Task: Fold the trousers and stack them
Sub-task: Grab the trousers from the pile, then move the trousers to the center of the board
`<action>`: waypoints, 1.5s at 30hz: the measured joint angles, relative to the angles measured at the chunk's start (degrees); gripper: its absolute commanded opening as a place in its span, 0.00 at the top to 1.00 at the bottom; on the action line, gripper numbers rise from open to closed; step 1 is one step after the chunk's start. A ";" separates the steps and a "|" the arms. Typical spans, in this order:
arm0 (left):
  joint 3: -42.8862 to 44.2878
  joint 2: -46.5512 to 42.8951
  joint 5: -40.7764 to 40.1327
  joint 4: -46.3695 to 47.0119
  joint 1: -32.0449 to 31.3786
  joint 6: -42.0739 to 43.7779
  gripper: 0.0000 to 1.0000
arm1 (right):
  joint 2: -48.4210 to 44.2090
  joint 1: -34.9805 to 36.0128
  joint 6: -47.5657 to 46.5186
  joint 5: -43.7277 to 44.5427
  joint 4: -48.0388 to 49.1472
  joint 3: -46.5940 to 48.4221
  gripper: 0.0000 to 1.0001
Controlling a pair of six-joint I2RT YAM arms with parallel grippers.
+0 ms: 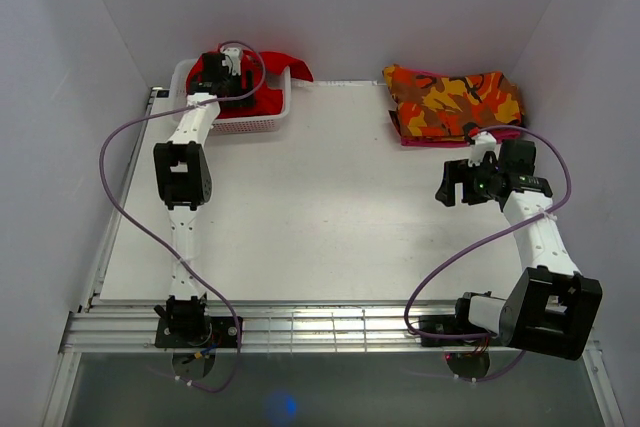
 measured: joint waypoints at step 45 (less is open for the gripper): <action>6.43 -27.02 6.95 66.03 -7.06 -9.03 1.00 | -3.43 0.02 1.22 -7.43 3.52 -0.04 0.10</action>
